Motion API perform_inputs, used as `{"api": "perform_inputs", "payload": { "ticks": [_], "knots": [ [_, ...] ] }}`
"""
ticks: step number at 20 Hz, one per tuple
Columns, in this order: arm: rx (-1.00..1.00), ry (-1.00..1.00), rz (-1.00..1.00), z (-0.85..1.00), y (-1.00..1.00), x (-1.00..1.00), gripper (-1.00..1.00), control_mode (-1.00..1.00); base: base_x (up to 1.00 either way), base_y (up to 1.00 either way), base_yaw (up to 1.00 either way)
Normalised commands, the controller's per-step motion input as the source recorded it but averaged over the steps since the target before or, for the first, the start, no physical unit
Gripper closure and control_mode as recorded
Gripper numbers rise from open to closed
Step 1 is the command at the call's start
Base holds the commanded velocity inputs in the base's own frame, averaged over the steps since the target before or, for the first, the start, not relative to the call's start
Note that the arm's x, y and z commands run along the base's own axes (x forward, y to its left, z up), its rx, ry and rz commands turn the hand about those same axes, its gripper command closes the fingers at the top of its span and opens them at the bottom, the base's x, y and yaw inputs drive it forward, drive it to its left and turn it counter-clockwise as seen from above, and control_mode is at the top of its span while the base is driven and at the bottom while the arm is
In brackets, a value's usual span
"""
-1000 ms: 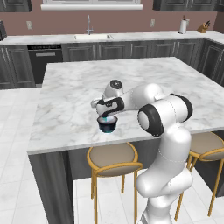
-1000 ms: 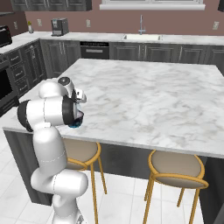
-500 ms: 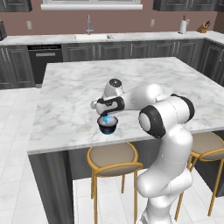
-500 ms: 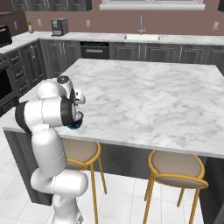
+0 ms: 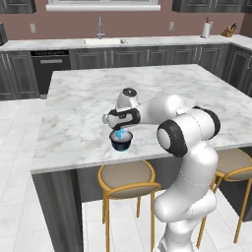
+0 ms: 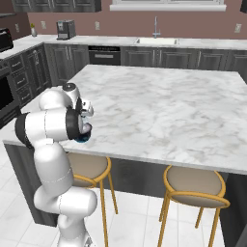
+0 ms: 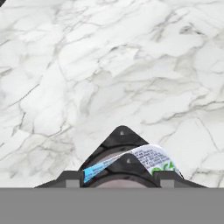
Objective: Stack the yogurt containers by placing the smaller containers on top of the larger containers.
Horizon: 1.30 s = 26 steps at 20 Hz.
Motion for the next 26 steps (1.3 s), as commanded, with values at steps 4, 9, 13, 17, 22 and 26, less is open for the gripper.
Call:
{"api": "perform_inputs", "payload": {
  "ticks": [4,9,13,17,22,26],
  "knots": [
    [0.0,0.01,0.0,-0.09,0.0,0.0,-1.0,-1.0,0.0,0.0,0.0],
    [0.0,0.0,0.0,-0.14,0.0,0.0,-1.0,-1.0,0.0,0.0,0.0],
    [0.0,0.0,0.0,-0.1,0.0,0.0,-1.0,-1.0,0.0,0.0,0.0],
    [0.0,0.0,0.0,0.0,0.0,-0.02,-1.0,-1.0,0.0,0.0,0.0],
    [0.0,0.0,0.0,0.18,-0.05,-0.2,-1.0,-1.0,0.0,0.0,0.0],
    [0.03,0.0,0.0,0.3,-0.09,-0.23,-1.0,-1.0,0.0,0.0,0.0]
  ]
}}
